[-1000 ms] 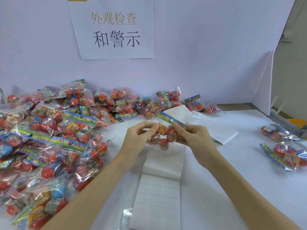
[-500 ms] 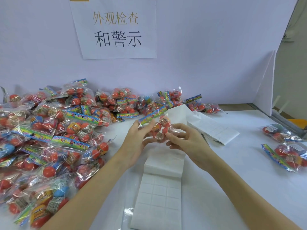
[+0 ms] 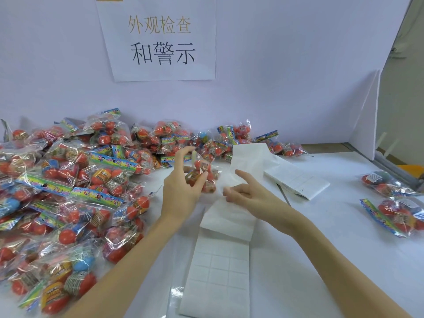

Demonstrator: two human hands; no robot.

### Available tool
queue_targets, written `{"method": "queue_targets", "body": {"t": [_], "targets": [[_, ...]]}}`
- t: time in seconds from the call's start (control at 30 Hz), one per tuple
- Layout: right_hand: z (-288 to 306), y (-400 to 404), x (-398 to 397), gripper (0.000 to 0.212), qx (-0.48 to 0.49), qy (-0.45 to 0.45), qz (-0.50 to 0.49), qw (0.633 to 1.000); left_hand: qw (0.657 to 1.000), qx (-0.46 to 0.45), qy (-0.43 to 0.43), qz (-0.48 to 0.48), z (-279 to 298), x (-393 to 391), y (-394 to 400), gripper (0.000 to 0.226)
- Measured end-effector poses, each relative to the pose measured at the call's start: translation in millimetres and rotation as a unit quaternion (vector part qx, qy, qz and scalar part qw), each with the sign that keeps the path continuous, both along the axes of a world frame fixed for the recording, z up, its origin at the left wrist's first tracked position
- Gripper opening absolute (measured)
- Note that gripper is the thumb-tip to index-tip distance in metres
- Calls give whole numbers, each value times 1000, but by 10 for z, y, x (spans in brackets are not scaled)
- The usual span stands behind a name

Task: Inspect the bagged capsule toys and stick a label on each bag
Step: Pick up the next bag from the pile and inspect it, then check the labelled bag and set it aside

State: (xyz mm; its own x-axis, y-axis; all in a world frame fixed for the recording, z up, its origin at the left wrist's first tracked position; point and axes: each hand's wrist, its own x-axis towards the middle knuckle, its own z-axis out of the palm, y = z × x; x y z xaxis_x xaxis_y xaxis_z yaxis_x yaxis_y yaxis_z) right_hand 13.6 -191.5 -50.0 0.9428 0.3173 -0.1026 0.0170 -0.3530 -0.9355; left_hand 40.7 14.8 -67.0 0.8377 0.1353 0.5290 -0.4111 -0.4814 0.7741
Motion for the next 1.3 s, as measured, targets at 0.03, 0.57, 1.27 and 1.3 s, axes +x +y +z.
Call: {"method": "queue_targets", "body": {"t": [0.03,0.57,1.27,1.3], "targets": [[6,-24,-21,110,-24,4,39,999,1000,19,-20,-2,-8,11,13,46],[-127,-47,97,10,-59,-180,-85,978,956,7,126,-263,112,-86,-6,21],[-145,51,57,30,-139,-330,-43,933,966,45,146,-208,-8,-11,12,21],[-156,48,66,31,-139,-336,-42,931,964,46,148,-215,4,-14,16,18]]}}
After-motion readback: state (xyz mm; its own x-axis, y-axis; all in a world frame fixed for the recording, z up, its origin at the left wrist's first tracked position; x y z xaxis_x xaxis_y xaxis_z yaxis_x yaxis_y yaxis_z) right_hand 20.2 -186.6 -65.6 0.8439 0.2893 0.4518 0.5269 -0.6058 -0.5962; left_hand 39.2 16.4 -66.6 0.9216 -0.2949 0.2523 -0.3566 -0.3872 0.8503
